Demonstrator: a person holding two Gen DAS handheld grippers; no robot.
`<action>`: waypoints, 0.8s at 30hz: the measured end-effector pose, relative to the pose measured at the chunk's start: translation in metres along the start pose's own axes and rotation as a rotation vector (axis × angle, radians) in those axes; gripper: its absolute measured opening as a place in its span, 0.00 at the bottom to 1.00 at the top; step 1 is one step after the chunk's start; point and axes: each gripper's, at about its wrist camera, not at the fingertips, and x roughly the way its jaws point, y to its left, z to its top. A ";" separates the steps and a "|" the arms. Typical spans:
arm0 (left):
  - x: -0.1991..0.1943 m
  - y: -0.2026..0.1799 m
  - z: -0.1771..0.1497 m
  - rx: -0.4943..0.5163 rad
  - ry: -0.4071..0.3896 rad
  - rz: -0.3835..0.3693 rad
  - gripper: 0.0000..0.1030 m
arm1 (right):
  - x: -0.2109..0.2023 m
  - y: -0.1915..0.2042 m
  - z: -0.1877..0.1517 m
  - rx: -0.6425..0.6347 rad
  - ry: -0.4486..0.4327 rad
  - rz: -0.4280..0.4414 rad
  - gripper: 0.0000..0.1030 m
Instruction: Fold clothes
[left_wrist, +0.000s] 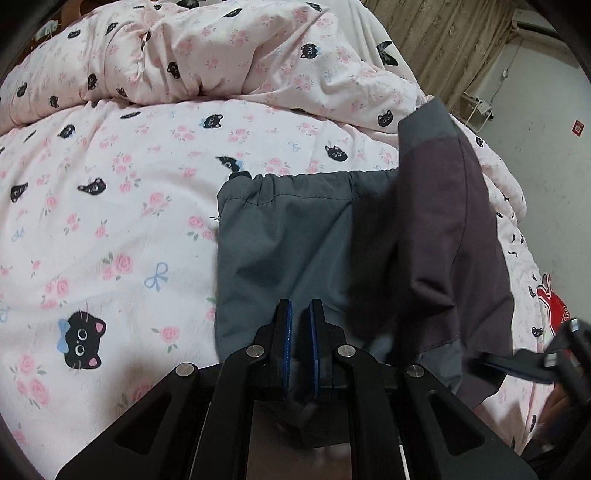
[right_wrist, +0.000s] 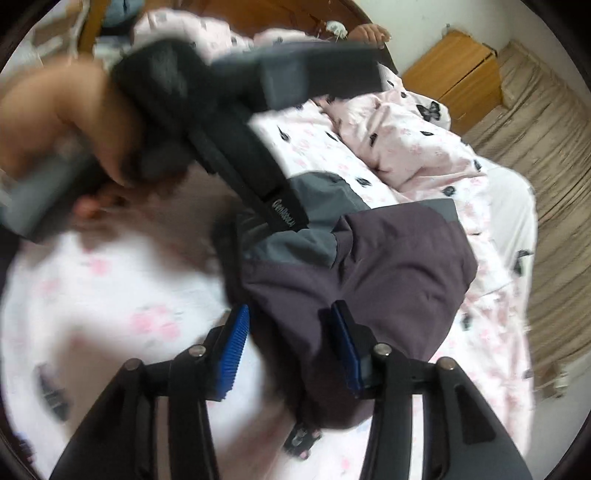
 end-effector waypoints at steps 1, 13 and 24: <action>0.001 0.002 -0.001 -0.006 -0.001 -0.006 0.07 | -0.008 -0.009 -0.001 0.034 -0.020 0.046 0.46; 0.004 0.002 -0.012 -0.001 -0.042 -0.002 0.07 | 0.025 -0.166 0.035 0.547 -0.016 0.155 0.44; 0.010 0.012 -0.012 -0.040 -0.038 -0.034 0.07 | 0.119 -0.145 0.017 0.598 0.202 0.146 0.45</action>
